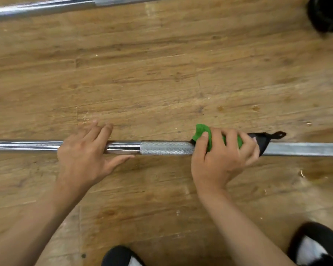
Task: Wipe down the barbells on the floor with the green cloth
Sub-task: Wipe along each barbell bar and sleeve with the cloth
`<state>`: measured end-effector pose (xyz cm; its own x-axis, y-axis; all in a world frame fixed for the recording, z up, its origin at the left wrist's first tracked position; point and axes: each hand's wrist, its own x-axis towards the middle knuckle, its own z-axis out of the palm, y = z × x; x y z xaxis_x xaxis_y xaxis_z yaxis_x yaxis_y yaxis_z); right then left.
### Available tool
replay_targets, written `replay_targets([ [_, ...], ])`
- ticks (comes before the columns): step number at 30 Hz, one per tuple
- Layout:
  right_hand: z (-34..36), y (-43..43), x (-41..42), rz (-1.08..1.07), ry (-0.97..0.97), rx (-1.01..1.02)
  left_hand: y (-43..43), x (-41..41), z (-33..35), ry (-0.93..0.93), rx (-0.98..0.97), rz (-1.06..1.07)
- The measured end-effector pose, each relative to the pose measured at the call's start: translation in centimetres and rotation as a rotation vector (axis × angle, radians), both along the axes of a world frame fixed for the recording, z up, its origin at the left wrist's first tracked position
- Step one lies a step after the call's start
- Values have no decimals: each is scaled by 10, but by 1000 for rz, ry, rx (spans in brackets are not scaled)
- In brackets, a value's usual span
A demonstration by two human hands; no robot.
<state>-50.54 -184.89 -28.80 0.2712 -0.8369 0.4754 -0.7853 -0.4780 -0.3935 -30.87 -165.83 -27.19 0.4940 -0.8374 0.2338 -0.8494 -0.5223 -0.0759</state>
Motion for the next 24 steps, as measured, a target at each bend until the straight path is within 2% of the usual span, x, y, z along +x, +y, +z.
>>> replay_targets([
  [3,-6,-16,-12,202,4,-97,-4,1,-1,-16,13,39],
  [5,-4,-22,-8,223,-24,-83,-7,4,-1,-2,21,54],
  [7,1,-18,9,92,-43,-7,-11,9,-1,36,41,58],
  [9,8,-13,25,53,-45,71,-15,13,1,65,67,76],
  [14,22,32,69,300,5,258,-27,20,16,183,229,128],
  [17,22,29,76,362,6,311,-36,19,30,288,319,220],
  [20,24,19,70,432,-23,340,-43,16,53,433,500,300],
  [22,32,16,75,404,-43,420,-46,20,78,535,676,261],
  [24,33,13,73,422,-48,451,-45,28,104,559,824,177],
])
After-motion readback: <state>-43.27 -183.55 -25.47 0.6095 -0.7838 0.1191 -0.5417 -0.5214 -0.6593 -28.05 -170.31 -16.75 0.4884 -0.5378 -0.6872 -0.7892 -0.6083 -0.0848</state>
